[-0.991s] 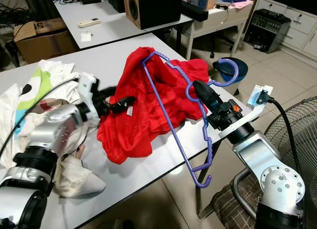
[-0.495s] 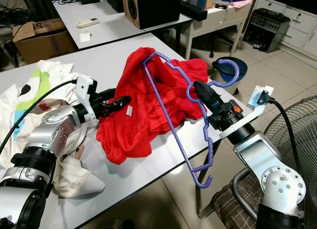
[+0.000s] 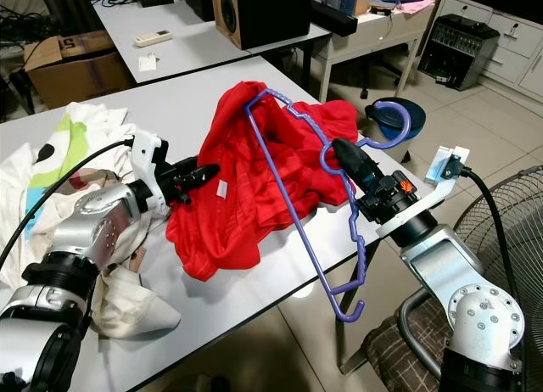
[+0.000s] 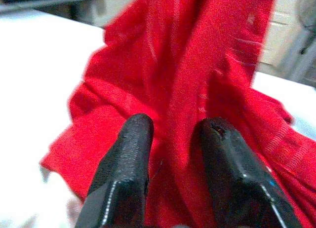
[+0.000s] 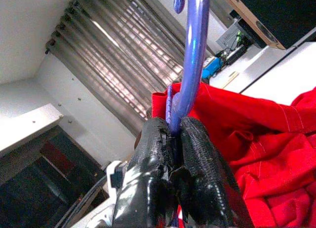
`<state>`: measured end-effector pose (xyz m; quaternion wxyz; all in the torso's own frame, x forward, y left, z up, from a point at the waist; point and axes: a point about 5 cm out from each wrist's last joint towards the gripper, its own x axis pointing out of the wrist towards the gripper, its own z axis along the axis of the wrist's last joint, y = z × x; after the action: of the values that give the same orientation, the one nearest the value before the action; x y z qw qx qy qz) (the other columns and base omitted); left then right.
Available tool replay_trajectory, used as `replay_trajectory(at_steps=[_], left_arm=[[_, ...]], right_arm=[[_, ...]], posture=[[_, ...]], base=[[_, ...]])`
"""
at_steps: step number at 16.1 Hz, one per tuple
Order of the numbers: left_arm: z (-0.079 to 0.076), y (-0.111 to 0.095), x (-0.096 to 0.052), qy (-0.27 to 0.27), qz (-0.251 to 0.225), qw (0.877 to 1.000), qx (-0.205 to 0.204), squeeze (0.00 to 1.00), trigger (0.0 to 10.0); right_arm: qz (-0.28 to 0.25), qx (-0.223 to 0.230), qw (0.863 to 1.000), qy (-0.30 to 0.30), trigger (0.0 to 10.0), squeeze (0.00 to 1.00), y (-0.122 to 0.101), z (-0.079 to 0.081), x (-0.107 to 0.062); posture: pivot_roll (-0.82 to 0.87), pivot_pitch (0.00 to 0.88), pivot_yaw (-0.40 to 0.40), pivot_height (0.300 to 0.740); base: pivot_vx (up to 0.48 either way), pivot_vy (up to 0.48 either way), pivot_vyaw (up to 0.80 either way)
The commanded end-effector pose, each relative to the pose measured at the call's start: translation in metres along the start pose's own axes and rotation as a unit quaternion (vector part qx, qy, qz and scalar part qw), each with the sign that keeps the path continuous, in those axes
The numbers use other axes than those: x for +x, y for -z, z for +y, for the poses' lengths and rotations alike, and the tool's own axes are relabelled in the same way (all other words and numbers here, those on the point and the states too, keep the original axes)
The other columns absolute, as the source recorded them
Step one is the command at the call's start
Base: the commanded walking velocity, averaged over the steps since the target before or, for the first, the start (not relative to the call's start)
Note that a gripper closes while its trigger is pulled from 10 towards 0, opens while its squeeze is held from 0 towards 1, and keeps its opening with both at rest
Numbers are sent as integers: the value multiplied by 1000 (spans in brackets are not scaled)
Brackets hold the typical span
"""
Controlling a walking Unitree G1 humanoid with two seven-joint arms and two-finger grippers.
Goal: Hang hanger
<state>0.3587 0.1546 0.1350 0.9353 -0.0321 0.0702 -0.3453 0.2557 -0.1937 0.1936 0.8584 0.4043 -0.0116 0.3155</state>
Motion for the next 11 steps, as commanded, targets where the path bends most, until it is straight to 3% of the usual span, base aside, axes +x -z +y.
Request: replay_trajectory(at_steps=[1, 4, 6, 9, 11], left_arm=[[6, -14, 1, -19, -14, 999, 25, 0, 0], [13, -35, 0, -46, -40, 996, 66, 0, 0], [9, -47, 2, -32, -55, 995, 77, 0, 0], [0, -44, 3, 7, -46, 995, 82, 0, 0], [2, -47, 1, -1, -48, 995, 90, 0, 0]], right_arm=[[-7, -7, 1000, -15, 10000, 0, -3, 7, 1], [-8, -6, 1000, -13, 10000, 0, -3, 6, 0], [-9, -5, 1000, -13, 10000, 0, -2, 6, 0], [-8, -5, 1000, -13, 10000, 0, -1, 6, 0], [11, -11, 1000, 2, 10000, 0, 3, 4, -1]], posture=[[-89, 0, 87, 740], [-85, 0, 89, 740], [-83, 0, 90, 740], [-82, 0, 91, 740], [-82, 0, 89, 740]], base=[[0, 0, 0], [0, 0, 0], [0, 0, 0], [0, 0, 0], [0, 0, 0]])
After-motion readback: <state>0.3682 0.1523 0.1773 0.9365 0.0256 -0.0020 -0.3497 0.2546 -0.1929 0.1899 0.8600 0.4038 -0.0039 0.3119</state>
